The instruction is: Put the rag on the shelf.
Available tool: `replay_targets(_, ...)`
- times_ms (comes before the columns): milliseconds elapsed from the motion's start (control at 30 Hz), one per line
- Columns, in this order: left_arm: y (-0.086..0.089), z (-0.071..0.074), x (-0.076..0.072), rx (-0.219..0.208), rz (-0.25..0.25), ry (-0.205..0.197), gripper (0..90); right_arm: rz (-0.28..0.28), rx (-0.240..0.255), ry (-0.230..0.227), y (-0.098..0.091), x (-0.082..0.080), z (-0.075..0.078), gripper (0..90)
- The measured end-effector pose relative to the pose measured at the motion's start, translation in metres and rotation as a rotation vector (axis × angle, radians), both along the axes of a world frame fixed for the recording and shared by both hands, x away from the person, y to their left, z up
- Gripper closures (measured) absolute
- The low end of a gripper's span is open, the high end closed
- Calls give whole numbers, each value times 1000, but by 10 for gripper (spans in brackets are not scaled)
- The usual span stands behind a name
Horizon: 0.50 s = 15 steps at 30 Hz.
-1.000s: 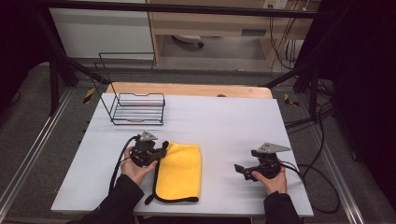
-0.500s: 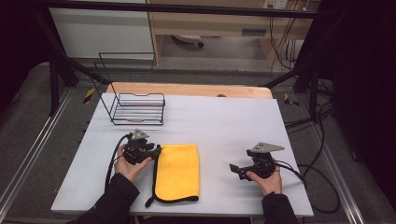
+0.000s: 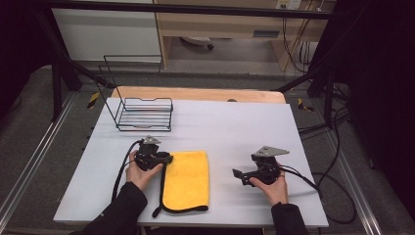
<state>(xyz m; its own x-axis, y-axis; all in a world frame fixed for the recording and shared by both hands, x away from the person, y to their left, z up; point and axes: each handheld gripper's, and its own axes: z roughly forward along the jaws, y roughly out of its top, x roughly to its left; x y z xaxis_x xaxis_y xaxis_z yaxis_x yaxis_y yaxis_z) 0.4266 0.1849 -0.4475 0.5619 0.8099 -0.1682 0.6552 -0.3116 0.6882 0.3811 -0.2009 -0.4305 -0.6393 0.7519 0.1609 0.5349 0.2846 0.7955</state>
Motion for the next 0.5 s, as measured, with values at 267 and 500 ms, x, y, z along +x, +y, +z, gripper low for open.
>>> replay_targets(267,-3,1,-1,-3,-12,10,708,26,-25,8,45,12,6,26)
replay_targets(500,-5,2,-2,11,-14,2,763,28,-38,47,87,33,3,118)
